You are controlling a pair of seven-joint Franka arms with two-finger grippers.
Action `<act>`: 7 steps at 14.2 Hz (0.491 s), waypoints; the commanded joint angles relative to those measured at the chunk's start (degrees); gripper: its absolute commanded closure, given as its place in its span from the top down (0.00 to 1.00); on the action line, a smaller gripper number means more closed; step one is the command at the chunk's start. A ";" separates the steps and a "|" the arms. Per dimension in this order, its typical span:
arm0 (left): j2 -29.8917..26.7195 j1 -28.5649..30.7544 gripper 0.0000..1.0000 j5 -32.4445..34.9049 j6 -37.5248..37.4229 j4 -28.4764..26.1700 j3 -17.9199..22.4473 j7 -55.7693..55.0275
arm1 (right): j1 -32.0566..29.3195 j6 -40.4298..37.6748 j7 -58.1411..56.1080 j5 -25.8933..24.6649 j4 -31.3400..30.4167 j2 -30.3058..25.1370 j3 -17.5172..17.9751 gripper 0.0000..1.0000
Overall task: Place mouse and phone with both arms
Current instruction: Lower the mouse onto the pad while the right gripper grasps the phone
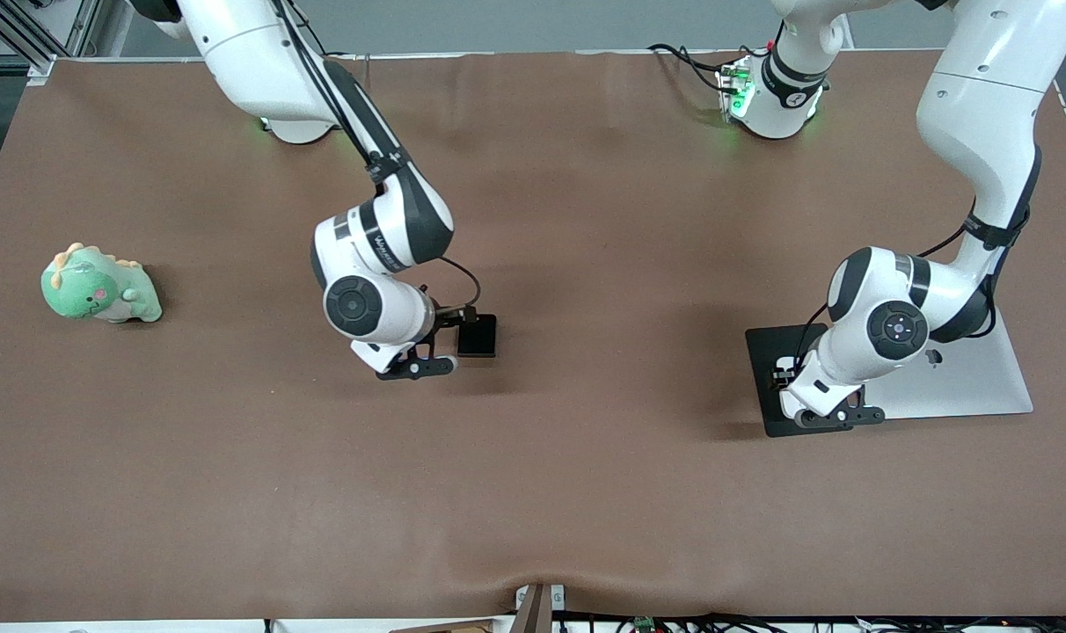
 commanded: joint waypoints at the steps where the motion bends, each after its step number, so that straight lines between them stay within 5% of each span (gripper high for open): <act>1: -1.99 1.75 0.34 1.41 1.50 -2.53 -0.65 0.84 | 1.51 2.34 2.05 1.20 0.04 1.42 -0.53 1.00; 7: -1.55 2.71 0.35 3.87 2.99 -3.41 -0.56 0.84 | 2.30 8.59 4.16 1.38 0.21 4.41 -0.53 1.00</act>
